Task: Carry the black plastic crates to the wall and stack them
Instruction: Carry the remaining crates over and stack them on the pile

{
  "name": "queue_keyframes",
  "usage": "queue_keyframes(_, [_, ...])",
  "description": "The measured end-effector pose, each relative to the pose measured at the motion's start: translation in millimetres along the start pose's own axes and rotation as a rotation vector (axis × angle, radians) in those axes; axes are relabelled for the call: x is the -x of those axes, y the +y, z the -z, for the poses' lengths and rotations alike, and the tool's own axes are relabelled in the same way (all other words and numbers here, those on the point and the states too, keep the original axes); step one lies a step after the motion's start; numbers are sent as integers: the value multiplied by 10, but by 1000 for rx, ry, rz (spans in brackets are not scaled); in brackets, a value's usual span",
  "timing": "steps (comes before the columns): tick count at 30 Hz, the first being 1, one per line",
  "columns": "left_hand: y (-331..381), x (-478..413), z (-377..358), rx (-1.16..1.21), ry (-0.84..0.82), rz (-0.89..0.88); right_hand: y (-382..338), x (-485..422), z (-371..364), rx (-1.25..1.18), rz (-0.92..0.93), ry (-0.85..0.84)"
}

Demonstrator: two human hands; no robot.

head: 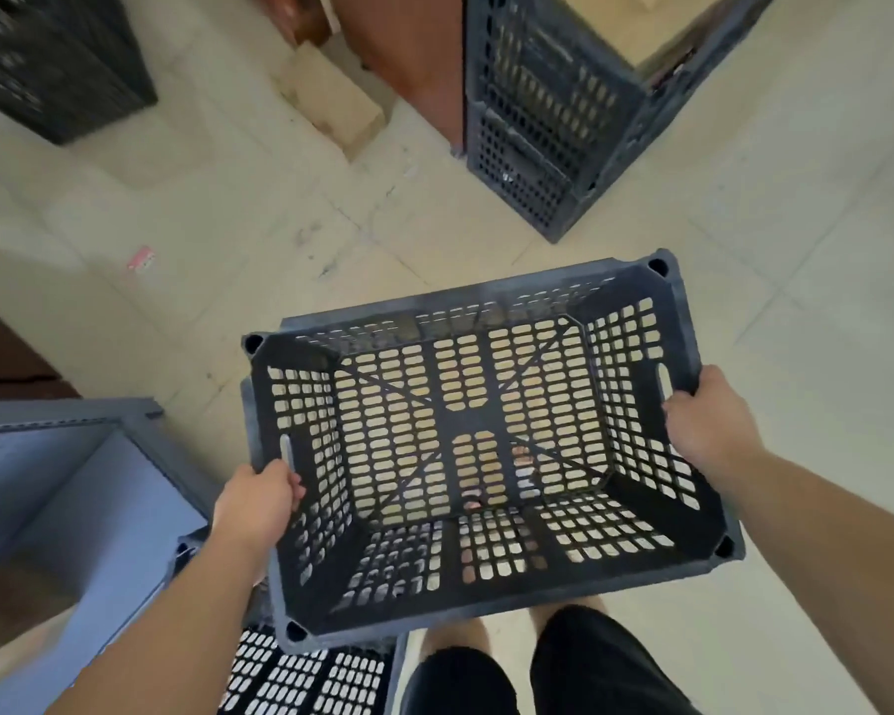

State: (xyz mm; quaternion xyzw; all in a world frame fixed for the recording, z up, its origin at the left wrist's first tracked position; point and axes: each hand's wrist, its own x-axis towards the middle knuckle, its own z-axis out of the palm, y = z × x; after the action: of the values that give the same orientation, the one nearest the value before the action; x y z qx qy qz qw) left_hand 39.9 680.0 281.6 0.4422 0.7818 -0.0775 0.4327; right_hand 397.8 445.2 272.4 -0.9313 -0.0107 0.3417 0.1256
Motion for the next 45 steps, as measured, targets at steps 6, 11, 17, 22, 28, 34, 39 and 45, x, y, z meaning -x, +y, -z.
queue_keyframes(6, [374, 779, 244, -20, -20, -120, 349, 727, 766, -71, -38, 92])
queue_keyframes(11, [735, 1437, 368, -87, -67, -333, 828, 1351, 1272, -173, -112, 191])
queue_keyframes(17, [1023, 2256, 192, -160, -150, -529, 1643, 1996, 1685, -303, -241, 284])
queue_keyframes(22, [1131, 3046, -216, -279, -234, -662, 2437, 2374, 2036, -456, -363, 364])
queue_keyframes(28, [1172, 4090, -971, -390, -298, -741, 3453, 2588, 2532, -588, -417, 429])
queue_keyframes(34, [1182, 5043, -1841, -515, -374, -912, 4552, 2802, 3130, -654, -504, 514])
queue_keyframes(39, [1178, 5836, -2552, -565, -439, -1001, 5336, 2981, 3563, -722, -580, 579])
queue_keyframes(45, [1320, 6727, -3497, -683, -507, -1124, 6039, 3090, 3936, -832, -711, 659])
